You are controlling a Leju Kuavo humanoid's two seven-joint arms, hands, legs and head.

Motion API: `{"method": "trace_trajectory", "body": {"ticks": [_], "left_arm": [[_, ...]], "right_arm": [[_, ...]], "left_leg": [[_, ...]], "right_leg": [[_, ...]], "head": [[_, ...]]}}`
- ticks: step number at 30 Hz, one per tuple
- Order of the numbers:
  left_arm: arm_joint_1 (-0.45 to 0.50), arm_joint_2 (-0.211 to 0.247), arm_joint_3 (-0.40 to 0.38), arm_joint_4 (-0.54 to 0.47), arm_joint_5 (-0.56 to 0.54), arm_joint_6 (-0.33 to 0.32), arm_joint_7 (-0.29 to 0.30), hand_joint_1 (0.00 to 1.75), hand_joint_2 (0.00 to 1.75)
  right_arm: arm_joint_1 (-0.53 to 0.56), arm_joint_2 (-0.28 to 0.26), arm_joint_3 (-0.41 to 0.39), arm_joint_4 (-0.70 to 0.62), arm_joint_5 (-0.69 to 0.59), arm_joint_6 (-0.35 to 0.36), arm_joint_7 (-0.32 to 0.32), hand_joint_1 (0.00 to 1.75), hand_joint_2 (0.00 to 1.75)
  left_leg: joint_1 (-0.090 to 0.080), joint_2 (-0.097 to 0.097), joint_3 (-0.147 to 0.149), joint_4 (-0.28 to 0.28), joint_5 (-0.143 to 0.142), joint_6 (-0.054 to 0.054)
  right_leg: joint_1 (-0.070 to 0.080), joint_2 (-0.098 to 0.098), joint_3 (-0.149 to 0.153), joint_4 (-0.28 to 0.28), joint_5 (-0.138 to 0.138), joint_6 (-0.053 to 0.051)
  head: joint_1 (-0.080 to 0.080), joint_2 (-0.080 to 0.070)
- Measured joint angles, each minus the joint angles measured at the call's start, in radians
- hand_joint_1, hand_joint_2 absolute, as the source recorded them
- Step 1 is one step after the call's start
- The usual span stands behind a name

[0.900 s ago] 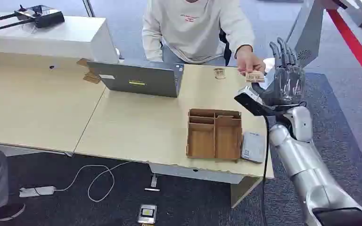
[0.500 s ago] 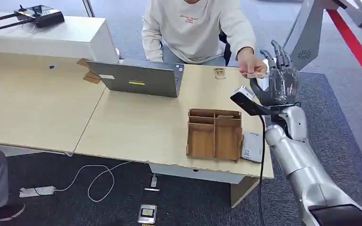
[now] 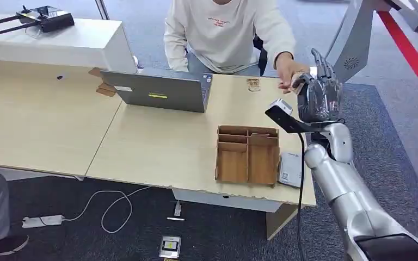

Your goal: Pass the card to the sensor for recognition and then transmit it.

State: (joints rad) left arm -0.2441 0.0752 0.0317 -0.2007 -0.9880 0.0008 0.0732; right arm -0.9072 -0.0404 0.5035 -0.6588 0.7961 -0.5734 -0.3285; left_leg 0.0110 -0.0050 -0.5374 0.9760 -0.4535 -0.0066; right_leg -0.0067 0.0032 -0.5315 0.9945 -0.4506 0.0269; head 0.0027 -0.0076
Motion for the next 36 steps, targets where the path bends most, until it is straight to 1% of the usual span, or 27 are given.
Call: {"method": "trace_trajectory", "body": {"ticks": [11, 14, 17, 22, 31, 34, 36], "left_arm": [[-0.001, 0.000, 0.000, 0.000, -0.006, -0.004, 0.004, 0.00, 1.75], [-0.001, 0.000, 0.000, 0.000, -0.006, -0.004, 0.005, 0.00, 1.75], [0.000, 0.000, 0.000, 0.000, 0.001, -0.002, 0.007, 0.00, 1.75], [0.012, 0.008, 0.000, 0.000, 0.015, 0.002, 0.011, 0.00, 1.75], [0.031, 0.016, 0.003, 0.000, 0.037, 0.023, 0.019, 0.00, 1.75], [0.035, 0.018, 0.003, 0.000, 0.038, 0.025, 0.023, 0.00, 1.75], [0.035, 0.019, 0.003, 0.000, 0.039, 0.026, 0.025, 0.00, 1.75]], "right_arm": [[0.000, 0.003, 0.000, 0.011, -0.010, -0.008, -0.010, 1.75, 1.75], [0.000, -0.001, 0.000, 0.018, -0.030, 0.002, -0.008, 1.75, 1.75], [0.000, -0.018, -0.006, 0.021, -0.068, 0.030, -0.004, 1.75, 1.75], [0.013, -0.077, -0.025, 0.024, -0.126, 0.080, 0.017, 1.75, 1.75], [0.090, -0.206, -0.039, -0.001, -0.102, 0.181, 0.106, 1.75, 1.75], [0.118, -0.242, -0.040, -0.008, -0.095, 0.213, 0.113, 1.75, 1.75], [0.130, -0.259, -0.040, -0.011, -0.097, 0.262, 0.117, 1.75, 1.75]], "left_leg": [[0.000, 0.000, 0.000, 0.000, 0.000, 0.000], [0.000, 0.000, 0.000, 0.000, 0.000, 0.000], [0.000, 0.000, 0.000, 0.000, 0.000, 0.000], [-0.001, 0.000, 0.000, 0.000, 0.000, 0.000], [-0.001, 0.000, 0.000, 0.000, -0.001, 0.001], [-0.001, 0.000, 0.000, 0.000, -0.001, 0.001], [0.000, 0.000, 0.000, 0.000, -0.001, 0.001]], "right_leg": [[0.000, 0.000, 0.000, 0.000, 0.000, 0.000], [0.000, 0.000, -0.001, 0.000, 0.000, 0.000], [0.000, 0.000, -0.001, 0.000, 0.000, 0.000], [0.000, 0.000, -0.001, 0.000, 0.000, 0.000], [-0.003, 0.000, -0.001, -0.001, 0.000, 0.000], [-0.003, 0.000, -0.001, -0.001, 0.000, 0.000], [-0.003, 0.001, -0.001, -0.001, 0.000, 0.000]], "head": [[0.000, 0.000], [0.000, 0.000], [0.000, 0.000], [0.000, 0.000], [0.000, 0.000], [0.000, 0.000], [0.000, 0.000]]}}
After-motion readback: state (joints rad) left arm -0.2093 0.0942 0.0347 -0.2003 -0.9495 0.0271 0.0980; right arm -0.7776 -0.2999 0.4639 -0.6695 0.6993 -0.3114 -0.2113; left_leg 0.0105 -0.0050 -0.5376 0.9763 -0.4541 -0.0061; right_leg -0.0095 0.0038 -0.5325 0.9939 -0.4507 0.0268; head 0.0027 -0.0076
